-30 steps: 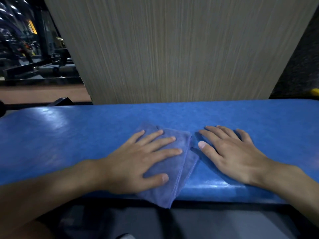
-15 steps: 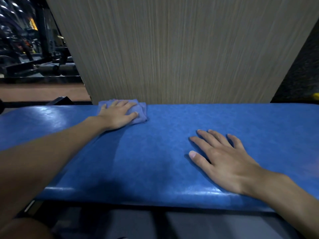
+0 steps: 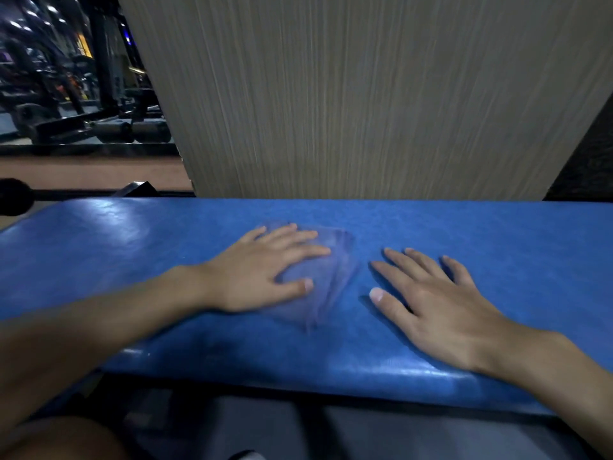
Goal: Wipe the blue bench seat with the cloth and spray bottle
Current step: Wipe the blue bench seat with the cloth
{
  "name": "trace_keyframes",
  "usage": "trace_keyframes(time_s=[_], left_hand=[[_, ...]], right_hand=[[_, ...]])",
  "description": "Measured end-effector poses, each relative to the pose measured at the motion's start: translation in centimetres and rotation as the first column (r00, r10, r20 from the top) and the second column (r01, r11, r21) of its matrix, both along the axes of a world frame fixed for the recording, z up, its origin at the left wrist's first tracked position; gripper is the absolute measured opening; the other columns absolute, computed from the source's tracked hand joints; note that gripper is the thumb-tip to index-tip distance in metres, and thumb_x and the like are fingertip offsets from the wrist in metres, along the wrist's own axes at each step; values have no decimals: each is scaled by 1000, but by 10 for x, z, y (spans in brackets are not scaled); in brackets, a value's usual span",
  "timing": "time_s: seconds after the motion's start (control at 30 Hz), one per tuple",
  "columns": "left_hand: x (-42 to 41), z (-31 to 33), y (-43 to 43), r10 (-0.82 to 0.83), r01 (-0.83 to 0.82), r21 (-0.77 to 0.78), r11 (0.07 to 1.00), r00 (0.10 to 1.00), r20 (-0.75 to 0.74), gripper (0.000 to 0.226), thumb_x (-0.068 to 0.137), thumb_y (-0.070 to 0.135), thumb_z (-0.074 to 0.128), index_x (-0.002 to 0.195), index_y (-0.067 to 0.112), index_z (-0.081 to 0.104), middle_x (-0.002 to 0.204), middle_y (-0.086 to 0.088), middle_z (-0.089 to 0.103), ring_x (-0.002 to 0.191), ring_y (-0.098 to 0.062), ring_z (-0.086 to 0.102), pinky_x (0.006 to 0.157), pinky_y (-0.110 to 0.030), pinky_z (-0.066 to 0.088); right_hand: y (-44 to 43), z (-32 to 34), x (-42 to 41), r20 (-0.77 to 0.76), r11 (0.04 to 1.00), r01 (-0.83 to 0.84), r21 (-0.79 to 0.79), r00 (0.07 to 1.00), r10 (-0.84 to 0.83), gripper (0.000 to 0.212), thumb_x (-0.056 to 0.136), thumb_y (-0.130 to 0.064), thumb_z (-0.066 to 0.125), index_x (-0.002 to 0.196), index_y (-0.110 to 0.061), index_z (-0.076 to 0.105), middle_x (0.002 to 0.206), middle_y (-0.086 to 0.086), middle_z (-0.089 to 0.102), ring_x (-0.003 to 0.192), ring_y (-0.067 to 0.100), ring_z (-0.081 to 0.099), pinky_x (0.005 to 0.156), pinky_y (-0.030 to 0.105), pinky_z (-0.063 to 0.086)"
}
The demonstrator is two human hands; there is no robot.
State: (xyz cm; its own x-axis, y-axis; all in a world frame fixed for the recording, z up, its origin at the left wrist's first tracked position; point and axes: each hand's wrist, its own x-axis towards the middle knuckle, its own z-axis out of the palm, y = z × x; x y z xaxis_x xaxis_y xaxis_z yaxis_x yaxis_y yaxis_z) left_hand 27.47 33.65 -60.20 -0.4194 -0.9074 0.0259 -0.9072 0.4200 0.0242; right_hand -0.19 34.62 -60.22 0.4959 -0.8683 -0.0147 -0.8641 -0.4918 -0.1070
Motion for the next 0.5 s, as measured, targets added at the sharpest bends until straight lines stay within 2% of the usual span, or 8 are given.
trace_keyframes(time_s=[0.1,0.17,0.23,0.3,0.37,0.5], left_hand=[[50,-2,-60,215,-219,-48,974,973,-81,83,73,81,15,147,46,30,159,16,26,148,-12,18,119,-46,17],[81,0,-93,385,-392,-63,918,918,-99,86,71,81,16,145,42,36,155,12,36,143,-16,30,114,-52,25],[94,-1,-110,494,-500,-50,865,864,-93,76,77,75,21,145,43,35,152,11,39,140,-17,32,110,-57,25],[87,-6,-112,519,-522,-49,852,853,-59,62,90,65,29,146,41,33,153,9,37,142,-19,28,110,-59,21],[71,-7,-93,509,-510,-38,860,860,-24,59,95,62,28,149,38,29,158,8,29,146,-20,20,114,-59,16],[27,-1,-22,348,-349,11,937,936,44,87,72,76,2,153,43,13,164,10,10,151,-15,2,119,-51,7]], right_hand=[[0,-2,1,-7,1000,-1,0,1000,1,93,69,-75,-18,151,-39,6,162,-16,-3,147,8,-9,119,46,-3],[1,-1,0,-7,1000,5,3,1000,-5,84,76,-73,-11,151,-39,8,161,-16,-3,147,8,-9,119,46,-3],[0,-2,0,1,1000,8,7,1000,-8,79,79,-71,-6,150,-39,9,161,-16,-2,147,7,-10,119,46,-4],[-1,-3,0,4,1000,5,7,1000,-5,78,79,-72,-7,149,-40,10,161,-16,-2,147,8,-10,119,47,-3],[-2,-3,0,6,1000,-1,6,1000,1,81,78,-74,-10,148,-40,10,161,-15,-2,147,9,-9,119,48,-3],[-2,1,1,7,998,-8,56,1000,7,81,77,-73,-9,147,-40,15,160,-15,4,147,11,-4,118,49,-1]])
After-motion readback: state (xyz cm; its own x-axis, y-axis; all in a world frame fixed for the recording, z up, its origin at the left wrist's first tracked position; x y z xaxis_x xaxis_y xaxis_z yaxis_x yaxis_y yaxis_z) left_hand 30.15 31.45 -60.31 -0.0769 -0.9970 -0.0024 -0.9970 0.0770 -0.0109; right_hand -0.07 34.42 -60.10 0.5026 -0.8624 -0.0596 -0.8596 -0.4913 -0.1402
